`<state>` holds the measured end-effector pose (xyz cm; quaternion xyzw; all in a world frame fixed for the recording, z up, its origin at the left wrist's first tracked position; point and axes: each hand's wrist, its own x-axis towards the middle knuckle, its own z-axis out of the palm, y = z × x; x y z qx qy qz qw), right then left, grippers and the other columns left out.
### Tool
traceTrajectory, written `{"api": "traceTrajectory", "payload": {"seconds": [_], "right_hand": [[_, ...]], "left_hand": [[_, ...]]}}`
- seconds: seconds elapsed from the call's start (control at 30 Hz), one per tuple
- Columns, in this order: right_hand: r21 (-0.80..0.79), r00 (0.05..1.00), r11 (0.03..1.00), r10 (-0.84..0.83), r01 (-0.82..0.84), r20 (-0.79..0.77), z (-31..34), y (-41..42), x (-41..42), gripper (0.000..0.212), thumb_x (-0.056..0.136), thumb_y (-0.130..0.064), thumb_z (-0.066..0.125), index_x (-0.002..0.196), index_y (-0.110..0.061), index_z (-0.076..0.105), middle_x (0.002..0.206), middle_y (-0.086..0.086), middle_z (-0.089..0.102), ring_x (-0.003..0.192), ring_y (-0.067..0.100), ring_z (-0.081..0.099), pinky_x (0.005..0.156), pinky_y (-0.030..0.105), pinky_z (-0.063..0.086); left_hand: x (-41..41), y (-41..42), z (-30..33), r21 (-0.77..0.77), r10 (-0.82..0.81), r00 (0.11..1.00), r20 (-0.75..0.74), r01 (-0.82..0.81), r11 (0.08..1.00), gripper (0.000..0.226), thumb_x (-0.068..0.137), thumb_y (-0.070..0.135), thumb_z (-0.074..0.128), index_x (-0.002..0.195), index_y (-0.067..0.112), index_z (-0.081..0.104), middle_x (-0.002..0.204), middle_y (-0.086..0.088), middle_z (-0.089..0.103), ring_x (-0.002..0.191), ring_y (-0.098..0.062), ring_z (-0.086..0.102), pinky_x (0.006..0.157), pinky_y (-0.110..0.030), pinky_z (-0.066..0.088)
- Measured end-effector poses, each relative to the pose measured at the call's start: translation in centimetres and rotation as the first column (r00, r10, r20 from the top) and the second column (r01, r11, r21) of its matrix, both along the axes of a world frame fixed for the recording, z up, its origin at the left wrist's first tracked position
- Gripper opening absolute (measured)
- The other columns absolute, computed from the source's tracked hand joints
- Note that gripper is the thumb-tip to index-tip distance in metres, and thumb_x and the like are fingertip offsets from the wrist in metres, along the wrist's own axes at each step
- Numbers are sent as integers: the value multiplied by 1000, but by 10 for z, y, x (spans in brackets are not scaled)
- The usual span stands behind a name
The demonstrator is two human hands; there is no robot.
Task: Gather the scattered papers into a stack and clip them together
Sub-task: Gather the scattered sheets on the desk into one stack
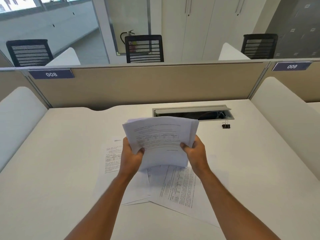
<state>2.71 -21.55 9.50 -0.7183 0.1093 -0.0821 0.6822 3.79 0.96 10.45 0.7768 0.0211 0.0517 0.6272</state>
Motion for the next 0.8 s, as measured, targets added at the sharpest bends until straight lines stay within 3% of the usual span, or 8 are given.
{"api": "traceTrajectory", "payload": {"seconds": [0.33,0.43,0.63,0.73,0.8], "right_hand": [[30,1000,999,25,-24,-18,-6,6,1,34,93,-11,66,125,-21,62,115,2,69,105,21,64,86,36,60],[34,997,998,51,-49,-57,-13,6,1,37,92,-5,66,124,-24,61,115,2,68,106,21,63,81,29,58],[-20,989,995,94,-97,-117,-24,5,-2,31,96,-8,61,120,-28,62,114,-1,69,108,18,62,77,21,55],[-96,988,990,91,-103,-122,-26,2,-1,30,98,-10,58,125,-22,62,117,0,68,109,17,62,81,21,53],[-136,990,985,92,-107,-109,-24,-1,2,30,99,-12,57,128,-21,61,117,-1,68,107,14,63,81,20,53]], "left_hand": [[-3,-12,-7,-19,52,998,-27,-53,998,54,89,-2,68,126,24,39,116,7,55,105,-8,57,81,-19,52],[-4,-13,-14,-19,41,997,-72,-42,999,55,89,-4,68,125,24,38,117,7,55,105,-9,57,83,-22,53],[-10,-13,-28,62,23,982,-189,-12,998,43,98,3,58,130,18,34,125,1,50,114,-19,52,98,-42,52],[-8,-12,-31,131,69,976,-207,-42,991,33,101,8,53,130,14,39,122,2,53,111,-21,53,97,-41,50],[-5,-8,-34,183,107,974,-201,-70,981,27,101,12,55,126,11,46,117,0,58,105,-23,57,87,-36,52]]}}
